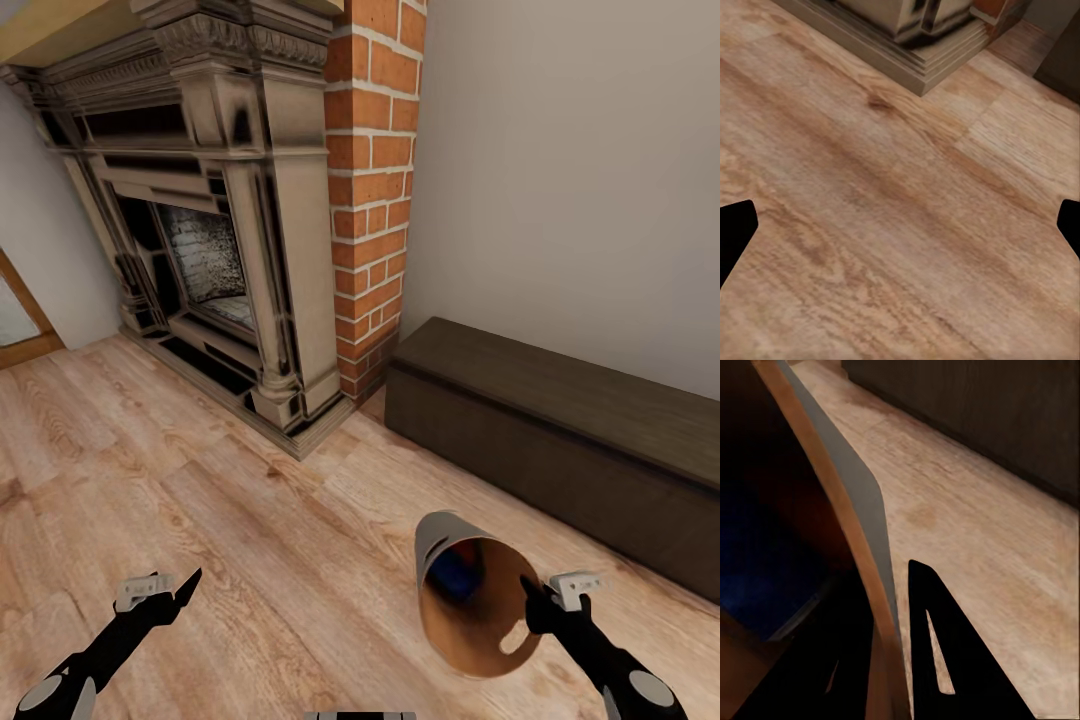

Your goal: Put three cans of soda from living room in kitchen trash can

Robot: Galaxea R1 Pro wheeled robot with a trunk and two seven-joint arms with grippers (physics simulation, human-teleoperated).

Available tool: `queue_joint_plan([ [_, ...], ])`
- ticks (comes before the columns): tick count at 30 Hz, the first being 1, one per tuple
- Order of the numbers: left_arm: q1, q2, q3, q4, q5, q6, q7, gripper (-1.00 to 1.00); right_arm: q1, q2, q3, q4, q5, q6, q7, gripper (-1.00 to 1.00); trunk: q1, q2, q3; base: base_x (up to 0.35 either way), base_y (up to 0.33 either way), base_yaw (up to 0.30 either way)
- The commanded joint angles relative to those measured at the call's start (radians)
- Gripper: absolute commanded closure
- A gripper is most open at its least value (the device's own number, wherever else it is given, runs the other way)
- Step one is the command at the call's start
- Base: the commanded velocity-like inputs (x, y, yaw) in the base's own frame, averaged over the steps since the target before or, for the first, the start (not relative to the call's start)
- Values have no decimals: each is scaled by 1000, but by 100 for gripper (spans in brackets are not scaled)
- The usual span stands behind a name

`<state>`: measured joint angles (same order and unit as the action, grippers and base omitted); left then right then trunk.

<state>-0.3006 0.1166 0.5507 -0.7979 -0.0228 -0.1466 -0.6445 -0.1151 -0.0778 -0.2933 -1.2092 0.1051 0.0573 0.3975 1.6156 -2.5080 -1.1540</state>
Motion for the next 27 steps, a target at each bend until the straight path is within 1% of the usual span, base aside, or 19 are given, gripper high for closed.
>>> queue_joint_plan([
  [1,0,0,0,0,0,0,0,-100,0,0,-25,-1,-13,1,6,100,0,0,0,0,0,0],
  [3,0,0,0,0,1,0,0,-100,0,0,-60,-1,-16,1,7,100,0,0,0,0,0,0],
  [7,0,0,0,1,0,-1,0,-100,0,2,-79,-1,-24,1,7,100,0,0,0,0,0,0],
  [11,0,0,-1,2,-1,-1,1,-100,0,6,-82,-1,-52,0,6,100,0,0,0,0,0,56],
  [27,0,0,-2,25,1,-2,3,-100,0,7,-78,10,-61,-5,6,100,0,0,0,0,0,225],
])
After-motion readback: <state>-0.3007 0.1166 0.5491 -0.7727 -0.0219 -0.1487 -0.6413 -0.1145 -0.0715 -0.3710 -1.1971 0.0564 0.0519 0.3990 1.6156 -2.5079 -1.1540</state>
